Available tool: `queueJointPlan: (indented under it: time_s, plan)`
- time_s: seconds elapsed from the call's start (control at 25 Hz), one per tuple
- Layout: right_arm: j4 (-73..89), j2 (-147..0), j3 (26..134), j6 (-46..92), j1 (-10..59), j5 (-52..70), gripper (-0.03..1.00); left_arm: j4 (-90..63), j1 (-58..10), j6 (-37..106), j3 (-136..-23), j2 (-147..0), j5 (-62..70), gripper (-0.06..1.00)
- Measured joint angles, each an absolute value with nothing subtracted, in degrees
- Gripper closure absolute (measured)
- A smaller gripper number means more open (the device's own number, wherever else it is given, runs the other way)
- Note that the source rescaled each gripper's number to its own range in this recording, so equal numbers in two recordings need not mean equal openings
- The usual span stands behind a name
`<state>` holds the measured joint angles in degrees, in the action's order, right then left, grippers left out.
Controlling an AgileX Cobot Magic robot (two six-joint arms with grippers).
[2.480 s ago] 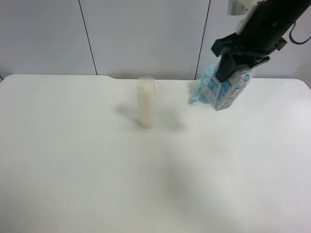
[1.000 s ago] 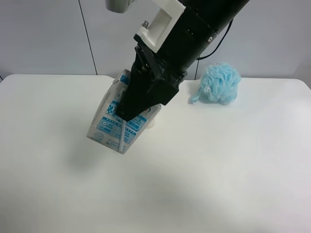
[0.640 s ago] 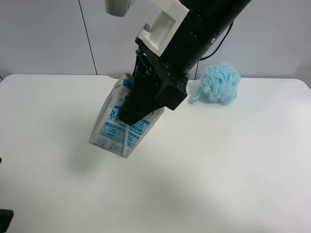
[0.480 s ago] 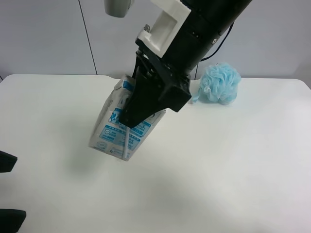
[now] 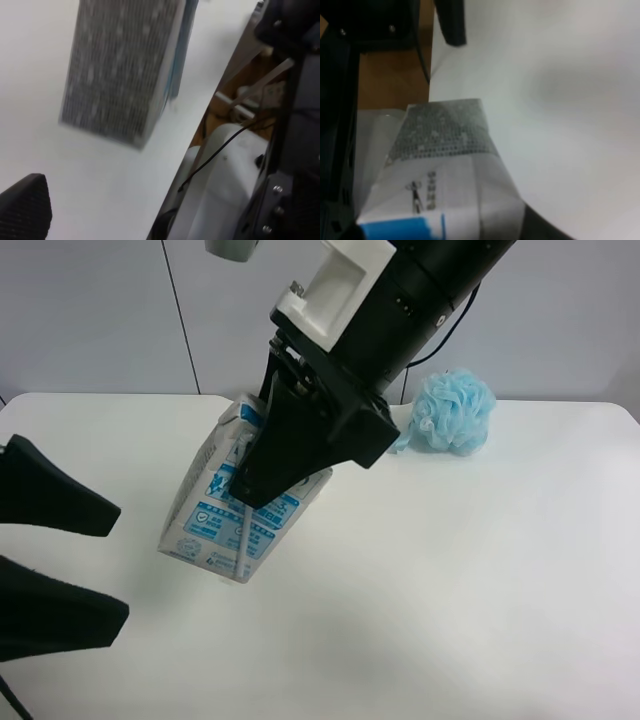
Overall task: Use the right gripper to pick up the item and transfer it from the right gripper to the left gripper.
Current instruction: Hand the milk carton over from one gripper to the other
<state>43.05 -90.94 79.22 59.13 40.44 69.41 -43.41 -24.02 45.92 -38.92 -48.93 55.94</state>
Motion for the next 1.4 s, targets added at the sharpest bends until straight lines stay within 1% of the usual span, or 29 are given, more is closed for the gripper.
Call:
queueJointPlan:
  time_s: [0.2, 0.52, 0.8, 1.04, 1.12, 1.32, 1.36, 1.4]
  plan:
    - [43.32, -90.94, 79.22, 59.70, 40.44, 69.46, 0.96, -47.67, -24.02, 49.26, -40.44, -54.13, 55.82, 0.03]
    - [45.03, -90.94, 79.22, 60.52, 40.44, 69.46, 0.96, -49.50, -24.02, 53.08, -43.74, -61.94, 55.71, 0.03]
    - [47.62, -90.94, 79.22, 62.03, 40.44, 69.46, 0.96, -52.73, -24.02, 57.18, -44.14, -64.07, 55.76, 0.03]
    - [48.61, -90.94, 79.22, 62.10, 40.44, 69.46, 0.96, -54.83, -24.02, 57.80, -44.14, -64.07, 55.76, 0.04]
    - [48.78, -90.94, 79.22, 62.10, 40.44, 69.46, 0.96, -54.97, -24.02, 57.80, -44.14, -64.07, 55.76, 0.09]
    - [48.88, -90.94, 79.22, 62.10, 40.44, 68.78, 0.96, -54.99, -24.02, 57.95, -44.14, -64.07, 55.76, 0.35]
    - [49.01, -90.94, 79.22, 62.15, 40.44, 68.27, 0.96, -54.99, -24.02, 57.95, -44.14, -64.07, 55.76, 0.35]
    - [49.26, -90.94, 79.22, 62.14, 40.44, 67.71, 0.96, -54.99, -24.02, 57.95, -44.14, -64.07, 55.76, 0.40]
